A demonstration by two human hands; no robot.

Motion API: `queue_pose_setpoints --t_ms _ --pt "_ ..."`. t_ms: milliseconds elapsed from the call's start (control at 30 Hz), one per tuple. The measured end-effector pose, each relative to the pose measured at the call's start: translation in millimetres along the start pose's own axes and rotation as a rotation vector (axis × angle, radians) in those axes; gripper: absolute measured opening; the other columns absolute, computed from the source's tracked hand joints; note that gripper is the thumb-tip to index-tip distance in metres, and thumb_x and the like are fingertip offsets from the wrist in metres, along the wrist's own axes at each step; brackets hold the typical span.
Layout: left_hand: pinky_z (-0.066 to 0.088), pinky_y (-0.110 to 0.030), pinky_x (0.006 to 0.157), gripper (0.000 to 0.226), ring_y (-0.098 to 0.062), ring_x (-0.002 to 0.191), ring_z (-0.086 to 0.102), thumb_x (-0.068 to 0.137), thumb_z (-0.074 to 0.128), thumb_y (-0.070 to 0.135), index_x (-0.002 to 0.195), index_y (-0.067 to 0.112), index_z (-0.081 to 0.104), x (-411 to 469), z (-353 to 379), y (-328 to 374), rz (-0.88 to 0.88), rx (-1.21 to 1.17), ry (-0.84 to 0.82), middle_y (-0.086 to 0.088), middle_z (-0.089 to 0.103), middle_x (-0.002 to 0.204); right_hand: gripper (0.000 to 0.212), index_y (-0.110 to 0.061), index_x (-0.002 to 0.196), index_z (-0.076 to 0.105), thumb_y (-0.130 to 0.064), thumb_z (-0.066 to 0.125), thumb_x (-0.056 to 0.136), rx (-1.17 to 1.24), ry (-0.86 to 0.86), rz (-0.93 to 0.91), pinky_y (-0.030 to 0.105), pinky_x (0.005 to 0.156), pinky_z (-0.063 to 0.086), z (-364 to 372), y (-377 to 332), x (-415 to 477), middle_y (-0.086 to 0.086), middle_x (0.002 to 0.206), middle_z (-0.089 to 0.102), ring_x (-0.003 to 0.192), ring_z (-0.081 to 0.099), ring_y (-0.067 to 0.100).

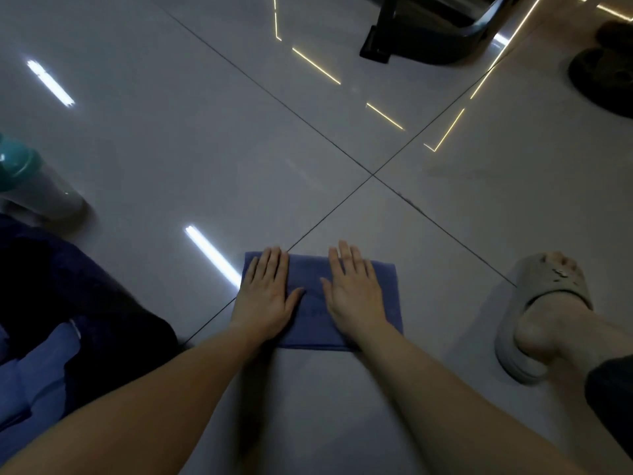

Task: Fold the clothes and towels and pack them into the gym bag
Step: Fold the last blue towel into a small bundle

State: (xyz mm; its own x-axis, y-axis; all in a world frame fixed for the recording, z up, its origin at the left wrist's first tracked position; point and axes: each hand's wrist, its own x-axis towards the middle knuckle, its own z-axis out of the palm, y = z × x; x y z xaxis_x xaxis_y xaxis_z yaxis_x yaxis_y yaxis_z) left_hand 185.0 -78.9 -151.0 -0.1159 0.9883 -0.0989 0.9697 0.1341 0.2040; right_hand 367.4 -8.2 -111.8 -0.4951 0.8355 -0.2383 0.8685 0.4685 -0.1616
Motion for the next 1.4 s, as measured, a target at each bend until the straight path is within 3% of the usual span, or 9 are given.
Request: queue_pose_setpoints --t_ms 233,500,700,900,1000,1067,1133,1267,1400 --pt "0.002 -0.042 0.128 0.09 -0.022 0.157 -0.002 0.099 0.02 0.07 0.162 0.008 0.004 2.5 6.2 -9.2 -0.047 -0.017 0.022 -0.012 0.002 0.169 0.083 -0.01 0.161 0.011 -0.067 0.011 0.101 -0.071 0.015 0.174 0.049 0.124 0.015 29.0 75.9 -13.1 0.01 0.168 0.012 0.155 0.011 0.028" --pt "0.0 -0.044 0.127 0.094 -0.025 0.157 -0.004 0.097 0.014 0.073 0.161 0.006 0.002 3.2 -2.8 -9.5 -0.055 0.013 -0.03 -0.015 0.001 0.169 0.086 -0.004 0.16 0.012 -0.065 0.014 0.099 -0.134 -0.014 0.262 0.056 0.122 0.015 6.9 63.8 -9.2 0.015 0.167 0.013 0.153 0.014 0.034" --pt "0.005 -0.045 0.127 0.088 -0.025 0.157 -0.001 0.098 0.009 0.067 0.161 0.007 0.003 -34.8 5.0 -3.6 -0.122 -0.017 -0.035 -0.014 0.001 0.169 0.072 -0.019 0.162 0.004 -0.058 0.024 0.104 -0.13 -0.074 -0.271 0.047 0.126 -0.001 14.4 -5.7 4.6 0.004 0.169 -0.003 0.156 -0.002 0.026" --pt "-0.011 -0.042 0.125 0.089 -0.022 0.155 -0.015 0.091 -0.004 0.072 0.157 0.014 -0.019 -34.0 -9.2 -16.4 -0.074 0.039 -0.151 -0.009 -0.014 0.169 0.086 -0.015 0.162 0.004 -0.07 0.003 0.096 -0.223 -0.111 0.043 0.052 0.124 0.007 9.5 67.1 -24.1 0.005 0.169 0.005 0.155 0.006 0.028" --pt "-0.004 -0.042 0.127 0.088 -0.024 0.157 -0.002 0.094 0.008 0.067 0.162 0.012 -0.001 -40.1 -17.5 -10.8 -0.103 -0.052 -0.107 -0.01 -0.001 0.17 0.094 -0.01 0.161 0.003 -0.073 -0.004 0.091 -0.217 -0.181 0.132 0.053 0.123 0.007 -7.8 76.6 -24.7 0.01 0.169 0.004 0.155 0.006 0.03" --pt "0.02 -0.045 0.123 0.079 -0.031 0.149 0.026 0.096 0.035 0.056 0.158 0.008 0.025 -50.9 -20.6 -5.0 -0.211 -0.112 0.022 -0.015 0.028 0.163 0.082 -0.008 0.16 0.009 -0.065 0.012 0.101 -0.164 -0.157 0.045 0.051 0.123 0.01 -13.1 52.2 -7.7 0.011 0.168 0.009 0.154 0.01 0.03" --pt "0.039 -0.046 0.103 0.061 -0.033 0.125 0.046 0.091 0.056 0.047 0.138 0.01 0.046 -60.4 -26.1 1.8 -0.417 -0.184 0.107 -0.015 0.051 0.137 0.064 -0.007 0.154 0.028 -0.049 0.03 0.106 -0.102 -0.116 -0.115 0.048 0.118 0.023 -18.3 13.2 16.1 0.014 0.161 0.028 0.147 0.028 0.032" --pt "0.041 -0.045 0.09 0.058 -0.032 0.112 0.051 0.081 0.068 0.057 0.115 0.013 0.052 -63.2 -36.9 8.3 -0.689 -0.199 -0.026 -0.01 0.055 0.117 0.045 -0.012 0.138 0.048 -0.029 0.056 0.097 0.047 -0.145 -0.223 0.044 0.097 0.045 -25.3 -57.7 66.5 0.012 0.135 0.052 0.118 0.052 0.033" --pt "0.048 -0.044 0.092 0.067 -0.033 0.109 0.061 0.071 0.078 0.058 0.113 0.012 0.053 -55.3 -44.9 -0.2 -0.821 -0.303 -0.141 -0.009 0.063 0.114 0.035 -0.015 0.112 0.048 -0.013 0.062 0.08 0.119 -0.351 -0.173 0.037 0.075 0.046 -33.2 -94.0 93.5 0.008 0.109 0.058 0.096 0.057 0.031"
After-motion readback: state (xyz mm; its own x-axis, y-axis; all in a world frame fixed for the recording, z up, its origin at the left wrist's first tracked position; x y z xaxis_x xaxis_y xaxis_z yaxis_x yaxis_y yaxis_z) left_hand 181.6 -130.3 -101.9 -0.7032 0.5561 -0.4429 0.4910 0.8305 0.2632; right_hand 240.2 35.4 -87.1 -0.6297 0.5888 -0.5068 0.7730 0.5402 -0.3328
